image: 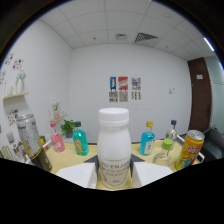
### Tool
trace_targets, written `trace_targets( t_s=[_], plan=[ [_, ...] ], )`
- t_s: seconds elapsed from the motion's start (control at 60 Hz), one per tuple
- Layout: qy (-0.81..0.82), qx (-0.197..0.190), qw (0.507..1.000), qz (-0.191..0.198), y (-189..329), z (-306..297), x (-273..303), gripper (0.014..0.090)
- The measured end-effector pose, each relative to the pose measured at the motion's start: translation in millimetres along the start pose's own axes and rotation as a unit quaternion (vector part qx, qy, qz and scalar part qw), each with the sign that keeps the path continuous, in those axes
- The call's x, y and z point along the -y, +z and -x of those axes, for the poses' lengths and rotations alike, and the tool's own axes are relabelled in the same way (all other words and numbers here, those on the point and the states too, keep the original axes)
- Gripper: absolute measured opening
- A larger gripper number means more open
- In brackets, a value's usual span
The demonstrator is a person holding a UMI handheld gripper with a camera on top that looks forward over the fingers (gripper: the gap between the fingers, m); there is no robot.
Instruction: Make me a cup of Mount Fuji.
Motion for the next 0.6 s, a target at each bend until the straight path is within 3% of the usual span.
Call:
trace_targets(
  t_s=[0.183,0.417,0.533,0.6],
  plan=[
    [0.008,0.016,1.0,-0.001,-12,3,11,0.0483],
    [0.017,0.042,0.995,-0.09,-87,0,79,0.0479],
    [0.017,0.041,0.993,-0.11,-116,-20,61,0.0479],
    [0.01,0.034,0.995,-0.092,-121,-32,24,0.0477]
  ],
)
